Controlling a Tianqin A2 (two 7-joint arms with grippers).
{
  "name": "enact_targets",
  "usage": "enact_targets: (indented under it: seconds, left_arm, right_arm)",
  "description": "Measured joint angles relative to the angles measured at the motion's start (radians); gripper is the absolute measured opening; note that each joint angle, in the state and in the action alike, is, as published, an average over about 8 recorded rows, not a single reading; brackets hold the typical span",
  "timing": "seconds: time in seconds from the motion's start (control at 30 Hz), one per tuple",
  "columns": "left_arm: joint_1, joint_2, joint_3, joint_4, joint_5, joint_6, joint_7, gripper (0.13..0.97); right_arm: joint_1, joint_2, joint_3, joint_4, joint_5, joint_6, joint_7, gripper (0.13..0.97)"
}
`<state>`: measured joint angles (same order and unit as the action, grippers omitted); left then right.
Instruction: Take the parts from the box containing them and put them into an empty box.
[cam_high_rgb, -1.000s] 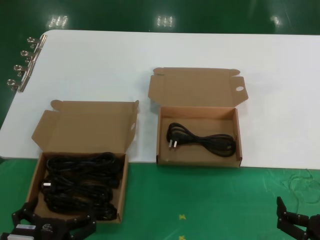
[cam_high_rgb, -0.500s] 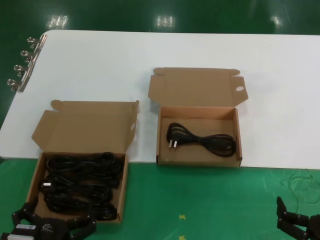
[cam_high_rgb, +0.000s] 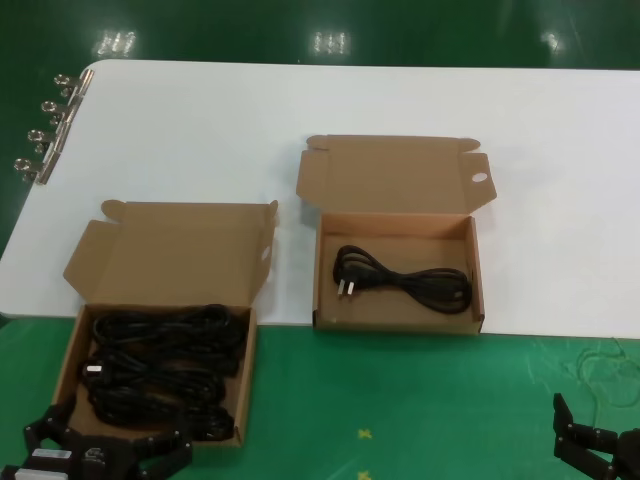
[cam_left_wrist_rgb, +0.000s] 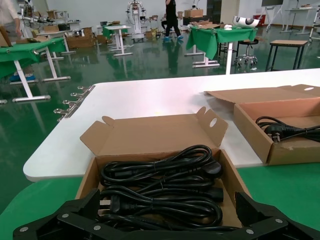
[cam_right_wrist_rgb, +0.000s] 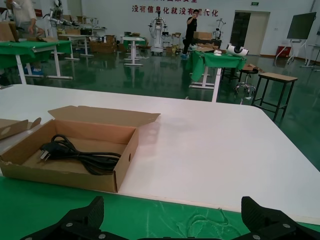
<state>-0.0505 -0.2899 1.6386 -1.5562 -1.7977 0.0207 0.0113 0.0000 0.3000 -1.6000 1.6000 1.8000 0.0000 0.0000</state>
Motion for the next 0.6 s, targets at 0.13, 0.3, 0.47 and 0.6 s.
enact_targets:
  seconds: [0.13,0.3,0.47,0.6]
  left_arm:
    - [0.000,0.000,0.000,0.000,0.000,0.000,0.000,0.966]
    - [0.000,0.000,0.000,0.000,0.000,0.000,0.000,0.966]
    - [0.000,0.000,0.000,0.000,0.000,0.000,0.000,0.966]
    - [0.000,0.000,0.000,0.000,0.000,0.000,0.000,0.966]
  right_arm:
    - [0.000,0.000,0.000,0.000,0.000,0.000,0.000,0.966]
    - [0.000,0.000,0.000,0.000,0.000,0.000,0.000,0.966]
    - [0.000,0.000,0.000,0.000,0.000,0.000,0.000,0.966]
    - [0.000,0.000,0.000,0.000,0.000,0.000,0.000,0.966]
